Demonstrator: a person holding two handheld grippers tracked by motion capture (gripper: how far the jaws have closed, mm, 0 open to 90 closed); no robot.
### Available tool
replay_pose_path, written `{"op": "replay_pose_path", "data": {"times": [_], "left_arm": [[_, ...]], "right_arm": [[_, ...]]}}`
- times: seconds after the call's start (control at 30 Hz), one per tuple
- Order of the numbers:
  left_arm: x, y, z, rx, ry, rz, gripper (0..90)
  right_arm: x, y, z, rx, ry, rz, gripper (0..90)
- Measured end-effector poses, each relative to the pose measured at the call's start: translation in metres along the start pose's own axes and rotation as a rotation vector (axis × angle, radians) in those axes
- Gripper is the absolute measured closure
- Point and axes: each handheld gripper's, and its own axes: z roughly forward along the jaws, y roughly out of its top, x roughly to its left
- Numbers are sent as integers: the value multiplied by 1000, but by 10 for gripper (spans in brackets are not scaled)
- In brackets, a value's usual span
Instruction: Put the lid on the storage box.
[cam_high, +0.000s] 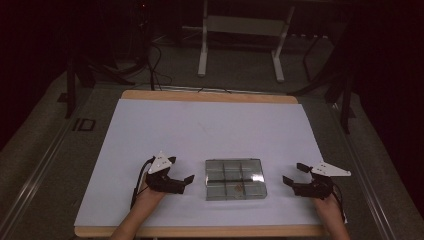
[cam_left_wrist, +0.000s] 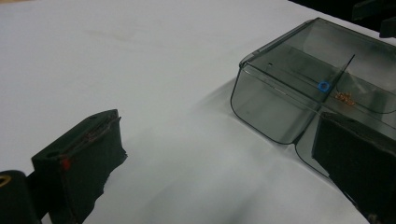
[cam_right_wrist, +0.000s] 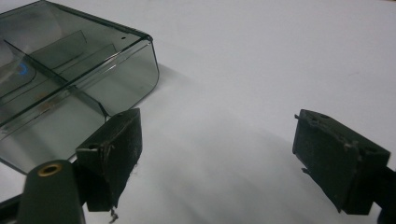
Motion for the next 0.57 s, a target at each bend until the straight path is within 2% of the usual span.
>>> {"op": "replay_pose_path", "data": {"times": [0.13,0.27,0.37,0.57], "left_arm": [[0,-1,-1,-9,12,1,27],[-1,-2,1,-1,13,6,27],[-3,-3,1,-11,13,5,27],[-2,-3,0,-12,17,2,27]], "right_arm": [[-1,-2,-3,-4,-16,0,159],[-3,-4,-5,-20,-26,19,159],[-4,-5,-6,-25,-30,29,159],[-5,-6,-4,-13,-30,34,159]]}}
